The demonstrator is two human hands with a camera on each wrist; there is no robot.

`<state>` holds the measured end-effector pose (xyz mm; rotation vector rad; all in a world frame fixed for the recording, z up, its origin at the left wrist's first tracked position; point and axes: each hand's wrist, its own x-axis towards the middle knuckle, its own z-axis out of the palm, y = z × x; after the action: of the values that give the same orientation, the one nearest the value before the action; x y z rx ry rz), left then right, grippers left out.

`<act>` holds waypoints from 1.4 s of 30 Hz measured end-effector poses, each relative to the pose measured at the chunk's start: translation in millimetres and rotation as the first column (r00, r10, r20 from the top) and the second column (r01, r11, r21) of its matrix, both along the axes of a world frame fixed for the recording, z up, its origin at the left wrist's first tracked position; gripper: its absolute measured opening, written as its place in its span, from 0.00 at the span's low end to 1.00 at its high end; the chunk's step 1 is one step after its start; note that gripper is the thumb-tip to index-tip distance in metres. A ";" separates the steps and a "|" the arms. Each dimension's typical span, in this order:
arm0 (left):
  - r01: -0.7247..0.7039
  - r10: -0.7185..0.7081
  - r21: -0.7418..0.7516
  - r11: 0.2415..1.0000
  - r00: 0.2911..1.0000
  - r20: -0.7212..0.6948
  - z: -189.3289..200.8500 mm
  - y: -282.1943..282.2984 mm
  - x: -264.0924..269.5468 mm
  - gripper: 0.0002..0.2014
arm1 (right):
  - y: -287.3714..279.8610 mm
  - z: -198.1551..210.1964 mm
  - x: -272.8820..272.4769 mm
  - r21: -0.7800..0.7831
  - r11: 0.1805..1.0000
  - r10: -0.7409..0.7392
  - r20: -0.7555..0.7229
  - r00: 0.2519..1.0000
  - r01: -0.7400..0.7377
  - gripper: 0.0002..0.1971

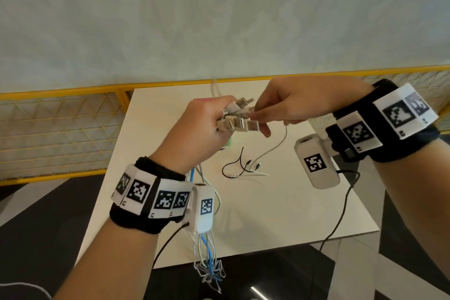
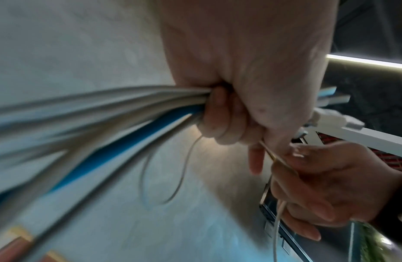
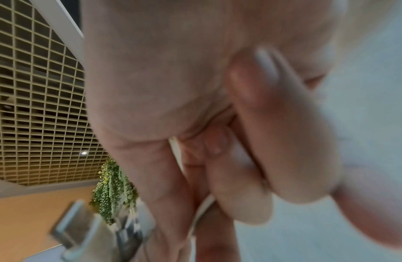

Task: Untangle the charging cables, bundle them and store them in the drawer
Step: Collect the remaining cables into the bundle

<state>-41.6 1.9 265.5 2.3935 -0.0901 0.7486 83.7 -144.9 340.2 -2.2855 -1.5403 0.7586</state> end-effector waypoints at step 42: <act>-0.001 -0.242 -0.606 0.795 0.916 -0.319 -2.9 6.5 -41.7 0.20 | -25.4 -69.2 -38.1 0.369 0.926 -0.157 0.191 0.969 0.077 0.05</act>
<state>-83.3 8.4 262.6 1.8478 0.1358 0.1803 45.6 -170.3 271.1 -2.2089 -1.4672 0.1749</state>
